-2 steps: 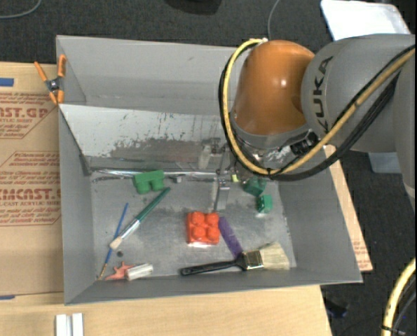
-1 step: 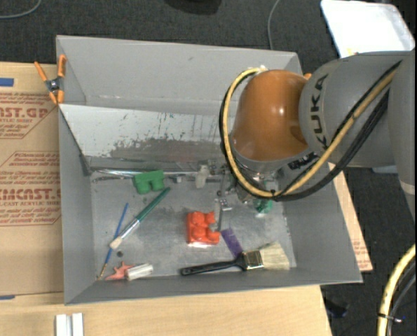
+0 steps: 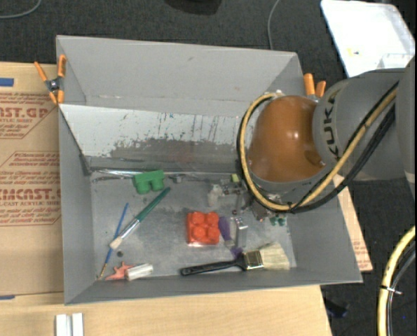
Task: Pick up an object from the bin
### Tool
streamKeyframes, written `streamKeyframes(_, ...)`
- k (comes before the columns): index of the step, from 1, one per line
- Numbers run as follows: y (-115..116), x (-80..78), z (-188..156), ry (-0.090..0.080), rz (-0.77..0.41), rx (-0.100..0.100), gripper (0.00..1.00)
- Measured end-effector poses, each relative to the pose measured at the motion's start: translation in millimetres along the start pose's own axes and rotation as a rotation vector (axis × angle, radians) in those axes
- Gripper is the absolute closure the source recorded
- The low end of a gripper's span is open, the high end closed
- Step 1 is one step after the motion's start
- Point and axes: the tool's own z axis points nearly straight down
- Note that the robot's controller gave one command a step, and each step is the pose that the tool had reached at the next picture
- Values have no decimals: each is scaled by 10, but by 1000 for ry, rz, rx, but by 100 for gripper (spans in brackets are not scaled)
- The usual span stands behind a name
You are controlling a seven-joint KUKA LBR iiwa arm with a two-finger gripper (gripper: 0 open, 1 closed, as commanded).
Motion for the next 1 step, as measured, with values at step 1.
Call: streamKeyframes(1, 330, 239, 289, 1, -182, 0, 0)
